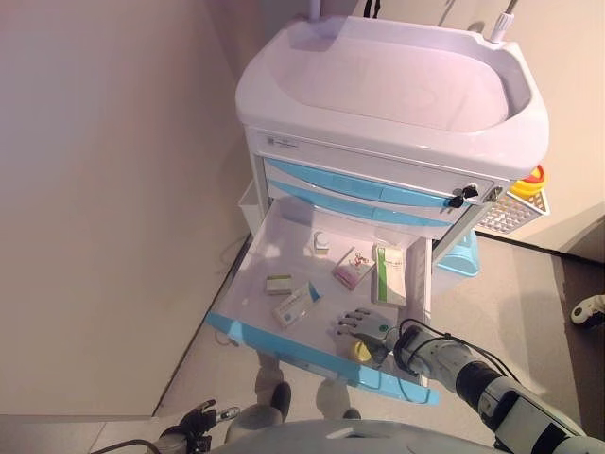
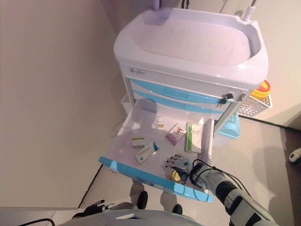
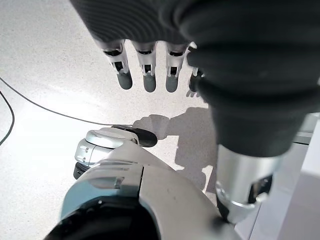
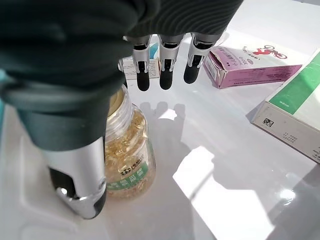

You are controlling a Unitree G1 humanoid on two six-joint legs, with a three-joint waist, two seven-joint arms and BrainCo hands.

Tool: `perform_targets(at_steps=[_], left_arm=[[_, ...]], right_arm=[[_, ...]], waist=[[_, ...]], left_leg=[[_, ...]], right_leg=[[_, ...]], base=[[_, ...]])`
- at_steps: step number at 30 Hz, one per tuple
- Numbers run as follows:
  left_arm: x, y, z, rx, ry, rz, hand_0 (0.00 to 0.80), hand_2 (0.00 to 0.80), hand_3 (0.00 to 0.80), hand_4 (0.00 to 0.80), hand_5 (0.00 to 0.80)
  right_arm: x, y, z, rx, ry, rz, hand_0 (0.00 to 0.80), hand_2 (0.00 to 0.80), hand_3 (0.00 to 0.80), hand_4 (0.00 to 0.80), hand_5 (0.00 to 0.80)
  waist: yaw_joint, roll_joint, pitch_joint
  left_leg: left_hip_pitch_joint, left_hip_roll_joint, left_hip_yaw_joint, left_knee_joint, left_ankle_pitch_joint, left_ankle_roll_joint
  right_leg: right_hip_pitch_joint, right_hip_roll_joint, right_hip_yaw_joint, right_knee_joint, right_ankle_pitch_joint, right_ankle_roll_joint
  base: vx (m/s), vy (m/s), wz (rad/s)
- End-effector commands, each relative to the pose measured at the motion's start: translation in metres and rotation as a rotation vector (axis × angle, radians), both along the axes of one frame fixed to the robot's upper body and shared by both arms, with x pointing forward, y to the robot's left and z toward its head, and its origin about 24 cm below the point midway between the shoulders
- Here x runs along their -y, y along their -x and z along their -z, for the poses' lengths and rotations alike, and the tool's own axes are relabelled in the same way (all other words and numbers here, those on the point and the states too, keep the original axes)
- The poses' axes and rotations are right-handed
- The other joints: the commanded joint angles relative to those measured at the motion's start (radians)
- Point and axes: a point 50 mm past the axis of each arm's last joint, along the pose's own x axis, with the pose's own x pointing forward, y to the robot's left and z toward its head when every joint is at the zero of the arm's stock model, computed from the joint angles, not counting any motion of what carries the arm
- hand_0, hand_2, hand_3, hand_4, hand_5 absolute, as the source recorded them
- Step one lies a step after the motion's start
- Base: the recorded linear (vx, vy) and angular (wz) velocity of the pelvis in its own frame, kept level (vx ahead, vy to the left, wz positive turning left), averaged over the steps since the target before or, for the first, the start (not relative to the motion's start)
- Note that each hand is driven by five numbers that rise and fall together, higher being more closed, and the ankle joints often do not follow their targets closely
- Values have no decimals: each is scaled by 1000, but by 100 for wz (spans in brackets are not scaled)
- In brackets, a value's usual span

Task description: Open the drawer and pick up the medicine

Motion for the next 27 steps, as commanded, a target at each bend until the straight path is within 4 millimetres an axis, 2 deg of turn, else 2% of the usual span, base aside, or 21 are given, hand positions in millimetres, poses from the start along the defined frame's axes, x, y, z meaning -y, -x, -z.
perform_targets(at_steps=[1,2,3,5,6,27], left_arm=[[9,-2,3,-36,13,83,0,0,0,0,0],[9,-2,3,-35,13,83,0,0,0,0,0],[9,-2,3,-35,13,83,0,0,0,0,0],[8,-1,3,-35,14,83,0,0,0,0,0],[8,-2,2,-35,14,84,0,0,0,0,0],[10,-1,3,-34,21,82,0,0,0,0,0]], right_arm=[[-15,-10,-8,39,-30,-79,0,0,0,0,0],[-15,-9,-8,39,-31,-78,75,75,75,75,75],[-15,-9,-7,39,-31,-79,213,213,213,213,213],[-14,-8,-6,40,-33,-82,665,665,665,665,665],[-15,-8,-6,41,-33,-82,800,800,800,800,800],[-11,-11,-9,56,-39,-49,800,800,800,800,800]], waist=[[27,-32,5],[27,-32,6],[28,-32,6],[28,-31,7],[28,-30,7],[27,-30,8]], left_leg=[[25,-20,15,6,-85,8],[25,-20,15,6,-85,8],[24,-20,15,6,-84,8],[25,-20,14,6,-84,8],[25,-20,13,6,-84,9],[25,-20,15,6,-82,7]], right_leg=[[-23,-68,21,34,22,63],[-23,-68,21,34,22,63],[-23,-68,21,34,22,63],[-23,-68,21,35,22,63],[-23,-68,21,34,22,62],[-21,-68,19,33,23,62]], base=[[0,0,0],[0,0,0],[0,0,0],[0,0,0],[0,0,0],[0,0,0]])
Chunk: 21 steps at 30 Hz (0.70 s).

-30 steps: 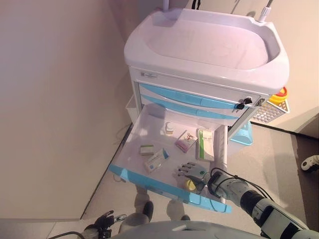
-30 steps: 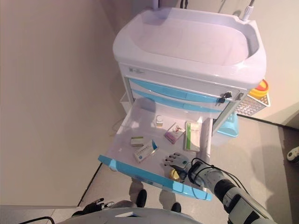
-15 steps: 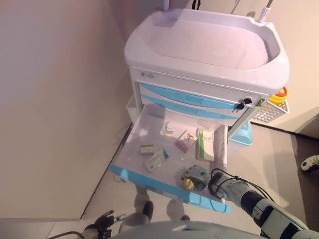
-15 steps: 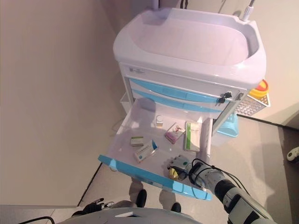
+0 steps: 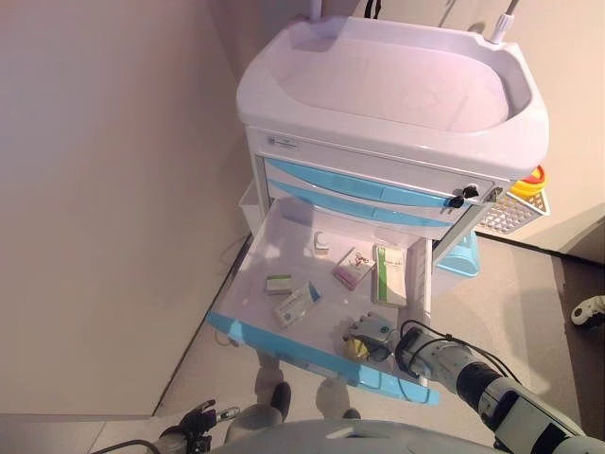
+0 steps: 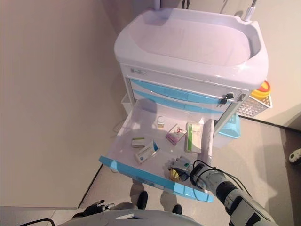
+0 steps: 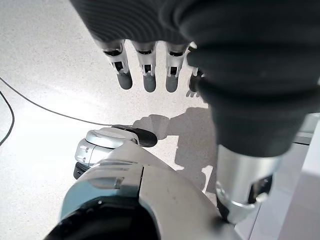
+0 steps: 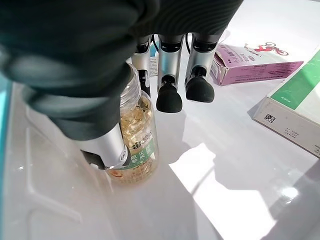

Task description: Open the drawer and pick up the medicine

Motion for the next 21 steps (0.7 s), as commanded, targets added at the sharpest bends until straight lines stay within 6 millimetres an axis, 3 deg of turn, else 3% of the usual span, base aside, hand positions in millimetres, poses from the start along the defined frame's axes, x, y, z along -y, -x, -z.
perform_targets(at_steps=[1,4,8,10,11,12,14,15,17,18,20,21], left_arm=[[10,-1,3,-35,22,81,0,0,0,0,0],[8,-2,2,-30,23,70,0,0,0,0,0],[2,-2,1,-24,21,36,0,0,0,0,0],[-3,0,-1,-17,22,5,0,0,0,0,0],[-4,0,-1,-16,22,0,0,0,0,0,0],[-7,3,-1,-14,23,-16,0,0,0,0,0],[-9,5,-2,-15,24,-24,0,0,0,0,0],[-11,8,-2,-19,24,-34,0,0,0,0,0],[-12,9,-2,-25,22,-38,0,0,0,0,0],[-13,9,-2,-24,21,-39,0,0,0,0,0],[-14,10,-3,-27,17,-46,0,0,0,0,0],[-14,11,-3,-28,17,-45,0,0,0,0,0]], right_arm=[[-12,-14,-12,66,-34,-43,800,800,800,800,800],[-11,-28,-30,111,-70,-44,800,800,800,800,800],[-12,-51,-82,162,-161,-42,800,800,800,800,800],[-11,-60,-124,198,-219,-59,800,800,800,800,800],[-10,-60,-132,201,-234,-61,800,800,800,800,800],[-10,-61,-160,217,-288,-86,800,800,800,800,800],[-8,-62,-191,217,-327,-94,800,800,800,800,800],[-7,-63,-219,224,-367,-114,800,800,800,800,800],[-3,-64,-256,235,-428,-116,800,800,800,800,800],[-3,-63,-262,251,-441,-122,800,800,800,800,800],[4,-66,-311,332,-529,-132,800,800,800,800,800],[6,-67,-326,373,-552,-137,800,800,800,800,800]], waist=[[27,-30,8],[20,-32,12],[3,-40,16],[-15,-45,20],[-17,-46,22],[-29,-50,22],[-37,-53,23],[-47,-57,22],[-56,-62,20],[-57,-63,20],[-63,-69,12],[-63,-71,9]], left_leg=[[26,-19,17,6,-84,7],[27,-17,20,6,-84,5],[30,-13,30,6,-83,1],[30,-8,41,6,-82,1],[32,-7,43,6,-83,1],[33,-5,49,6,-83,2],[35,-3,54,6,-84,2],[37,0,59,6,-85,2],[41,4,66,6,-86,1],[42,5,67,6,-86,0],[47,8,71,6,-88,-2],[49,8,71,6,-88,-3]], right_leg=[[-21,-68,20,33,23,62],[-21,-67,23,33,26,63],[-22,-63,34,37,30,63],[-27,-61,45,40,32,64],[-27,-60,47,41,32,64],[-29,-58,55,43,33,65],[-30,-56,62,45,32,64],[-30,-54,69,48,31,64],[-28,-53,74,51,29,62],[-28,-52,76,51,28,62],[-25,-50,80,55,24,61],[-24,-50,80,56,22,60]], base=[[0,0,0],[0,0,0],[0,0,0],[0,0,0],[-16,16,-3],[-8,12,-6],[-3,17,-6],[6,18,-9],[13,15,-18],[27,19,-17],[42,26,-9],[51,29,-5]])
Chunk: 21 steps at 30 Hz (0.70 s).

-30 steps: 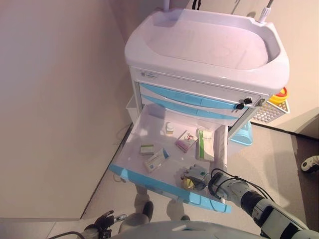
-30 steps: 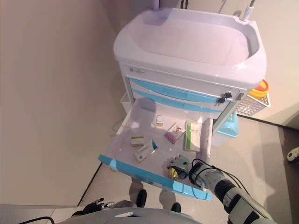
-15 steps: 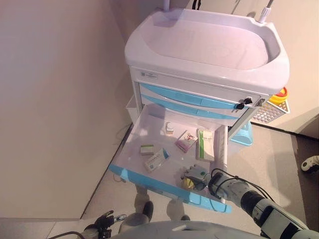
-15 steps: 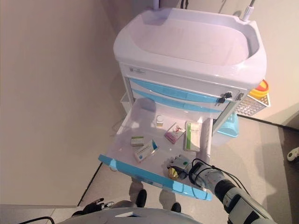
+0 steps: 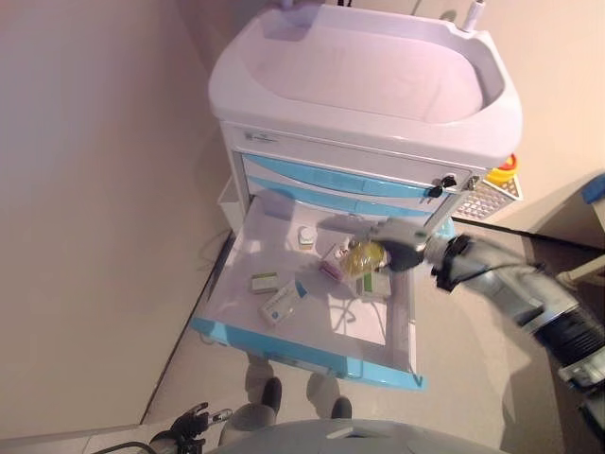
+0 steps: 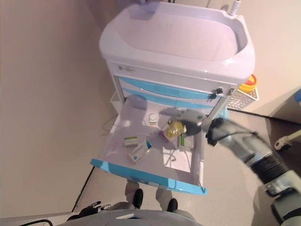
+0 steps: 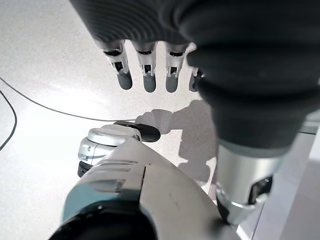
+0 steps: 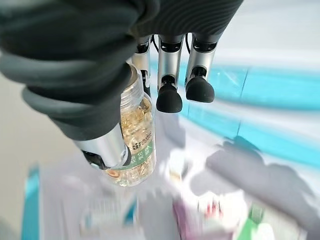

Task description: Open the drawer and pick up the medicine

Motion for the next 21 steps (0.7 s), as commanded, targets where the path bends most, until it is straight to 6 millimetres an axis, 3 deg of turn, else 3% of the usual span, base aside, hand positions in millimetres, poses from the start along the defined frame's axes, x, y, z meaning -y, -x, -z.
perform_targets(at_steps=[1,2,5,8,14,21], left_arm=[[-1,3,1,-33,10,9,0,0,0,0,0],[-1,3,1,-34,8,10,0,0,0,0,0],[-1,2,1,-38,1,20,0,0,0,0,0],[-1,3,1,-46,-2,31,0,0,0,0,0],[-3,5,1,-66,-5,43,0,0,0,0,0],[-6,9,1,-92,-7,41,0,0,0,0,0]], right_arm=[[-9,1,-76,160,-197,-89,800,800,800,800,800],[-5,0,-97,209,-246,-85,800,800,800,800,800],[1,-3,-134,334,-346,-46,800,800,800,800,800],[7,-9,-156,411,-389,16,800,800,800,800,800],[30,-34,-180,445,-388,223,800,800,800,800,800],[57,-65,-187,377,-260,469,800,800,800,800,800]], waist=[[24,-35,-30],[24,-38,-35],[28,-45,-46],[36,-50,-55],[62,-62,-64],[109,-74,-54]], left_leg=[[30,7,31,6,-82,-6],[32,7,30,6,-83,-7],[38,6,25,6,-86,-9],[41,6,18,6,-86,-10],[46,-1,-3,6,-84,-11],[48,-7,-34,6,-79,-11]], right_leg=[[-23,-49,42,57,19,59],[-20,-49,43,59,17,58],[-12,-48,41,61,10,57],[-5,-47,36,63,5,56],[13,-46,20,61,-3,51],[25,-47,-4,65,-8,46]], base=[[59,31,-2],[60,31,-2],[63,22,-1],[61,23,4],[70,33,4],[84,43,5]])
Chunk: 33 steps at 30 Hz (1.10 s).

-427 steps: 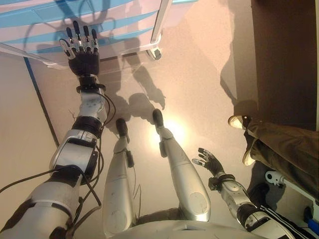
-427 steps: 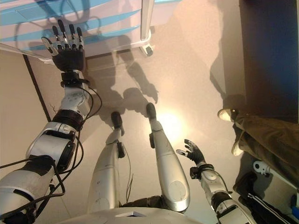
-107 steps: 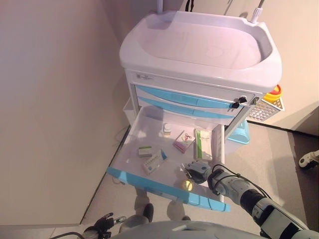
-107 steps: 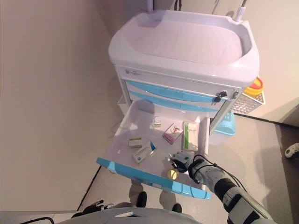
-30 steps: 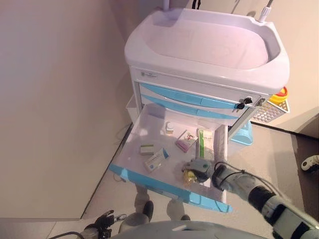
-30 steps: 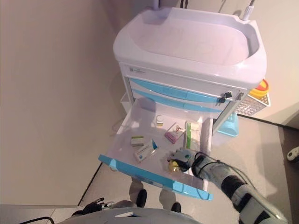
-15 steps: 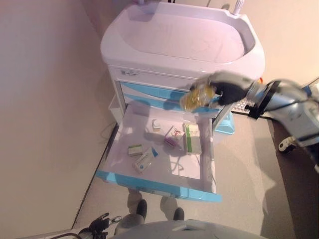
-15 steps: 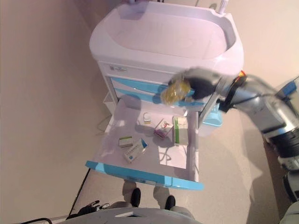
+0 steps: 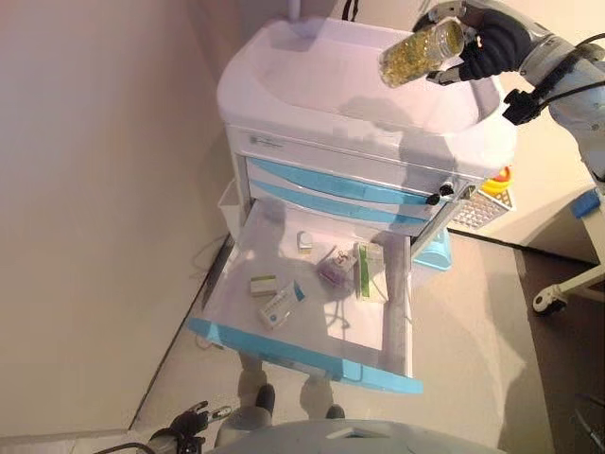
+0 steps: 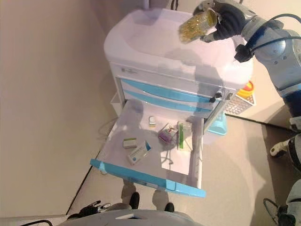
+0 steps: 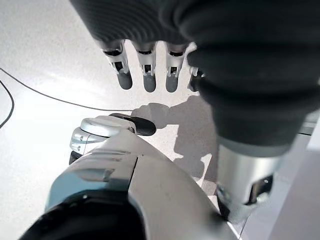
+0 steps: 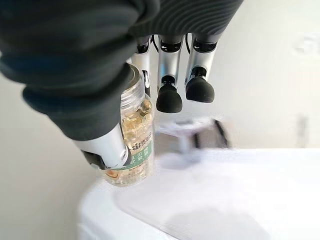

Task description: Open the drawer and pick up the medicine

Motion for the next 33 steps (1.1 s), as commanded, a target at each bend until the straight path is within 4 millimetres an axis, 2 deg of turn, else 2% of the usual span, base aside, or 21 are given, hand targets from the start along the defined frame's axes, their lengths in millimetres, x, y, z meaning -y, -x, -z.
perform_targets(at_steps=[1,6,13,20,31,32,33], left_arm=[[-8,16,1,-83,-20,47,0,0,0,0,0],[-11,19,0,-95,-33,51,0,0,0,0,0],[-18,11,-4,-47,-41,47,0,0,0,0,0],[-22,-3,-9,28,-46,43,0,0,0,0,0],[-28,-4,-12,66,-59,34,0,0,0,0,0],[-29,-4,-13,70,-60,34,0,0,0,0,0],[-30,-4,-13,71,-61,34,0,0,0,0,0]], right_arm=[[12,0,-37,60,13,100,800,800,800,800,800],[32,-14,-35,-6,70,277,800,800,800,800,800],[53,-20,-45,-42,74,482,800,800,800,800,800],[69,-16,-53,-81,88,625,800,800,800,800,800],[91,-4,-66,-77,106,752,784,784,784,784,784],[91,-3,-68,-73,100,751,267,267,267,267,267],[91,-3,-69,-70,95,750,0,0,0,0,0]], waist=[[59,-43,-43],[98,-50,-20],[145,-59,24],[171,-72,71],[184,-85,102],[183,-87,105],[183,-88,106]], left_leg=[[23,-6,-15,4,-76,-10],[19,-8,-44,4,-71,-11],[-21,-13,-95,8,-60,-8],[-71,-15,-128,8,-45,-8],[-109,-11,-136,8,-35,-9],[-112,-10,-135,8,-36,-9],[-113,-9,-134,8,-36,-9]], right_leg=[[-11,-49,2,66,-5,41],[-8,-49,-14,72,-9,36],[-33,-40,-25,68,-8,29],[-72,-32,-31,63,1,29],[-111,-28,-33,63,12,32],[-114,-27,-32,63,13,32],[-115,-27,-32,63,14,32]], base=[[103,43,18],[86,35,25],[15,1,18],[-45,-35,15],[-13,-10,3],[0,0,0],[0,0,0]])
